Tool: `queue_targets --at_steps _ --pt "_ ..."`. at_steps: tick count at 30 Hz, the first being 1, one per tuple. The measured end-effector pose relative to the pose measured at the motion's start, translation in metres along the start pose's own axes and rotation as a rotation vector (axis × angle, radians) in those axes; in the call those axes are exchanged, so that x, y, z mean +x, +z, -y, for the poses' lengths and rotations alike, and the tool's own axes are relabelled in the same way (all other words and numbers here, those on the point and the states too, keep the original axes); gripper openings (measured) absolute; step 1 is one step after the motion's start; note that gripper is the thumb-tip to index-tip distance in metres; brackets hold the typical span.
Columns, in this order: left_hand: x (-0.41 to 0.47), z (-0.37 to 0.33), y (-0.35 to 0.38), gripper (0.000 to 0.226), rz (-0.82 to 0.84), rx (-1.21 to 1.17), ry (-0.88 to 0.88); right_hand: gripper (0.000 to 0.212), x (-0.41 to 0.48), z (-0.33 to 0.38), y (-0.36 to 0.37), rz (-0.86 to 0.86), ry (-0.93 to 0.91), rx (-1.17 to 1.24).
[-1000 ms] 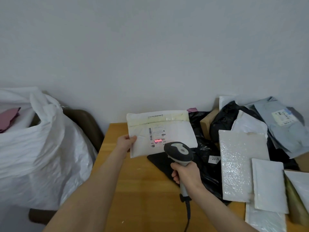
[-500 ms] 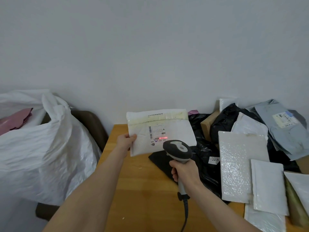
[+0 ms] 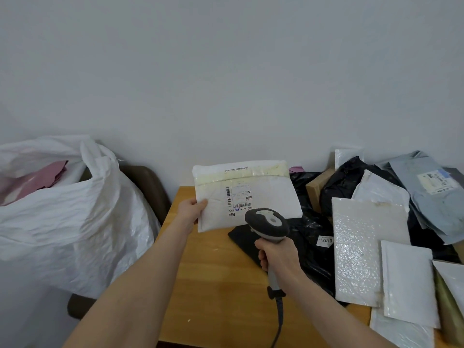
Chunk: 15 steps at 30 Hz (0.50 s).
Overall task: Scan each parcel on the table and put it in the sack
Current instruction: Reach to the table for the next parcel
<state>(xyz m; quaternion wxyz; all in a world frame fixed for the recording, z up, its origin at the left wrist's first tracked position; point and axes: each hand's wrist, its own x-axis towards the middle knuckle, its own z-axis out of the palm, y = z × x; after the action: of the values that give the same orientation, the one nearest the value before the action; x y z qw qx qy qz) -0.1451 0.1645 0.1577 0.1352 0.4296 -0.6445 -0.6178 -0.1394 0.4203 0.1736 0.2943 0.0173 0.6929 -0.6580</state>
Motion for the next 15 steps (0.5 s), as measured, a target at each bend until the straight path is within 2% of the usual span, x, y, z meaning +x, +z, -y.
queue_targets --at_steps 7,12,15 --pt "-0.009 -0.028 -0.024 0.028 -0.043 0.008 0.088 0.014 0.011 0.035 0.016 0.075 -0.158 0.026" --pt "-0.016 -0.076 -0.078 0.025 -0.096 -0.095 0.198 0.009 0.035 0.085 0.061 0.014 -0.257 0.051" --pt "-0.019 -0.102 -0.122 0.024 -0.145 -0.174 0.246 0.014 0.045 0.11 0.096 0.065 -0.299 0.046"
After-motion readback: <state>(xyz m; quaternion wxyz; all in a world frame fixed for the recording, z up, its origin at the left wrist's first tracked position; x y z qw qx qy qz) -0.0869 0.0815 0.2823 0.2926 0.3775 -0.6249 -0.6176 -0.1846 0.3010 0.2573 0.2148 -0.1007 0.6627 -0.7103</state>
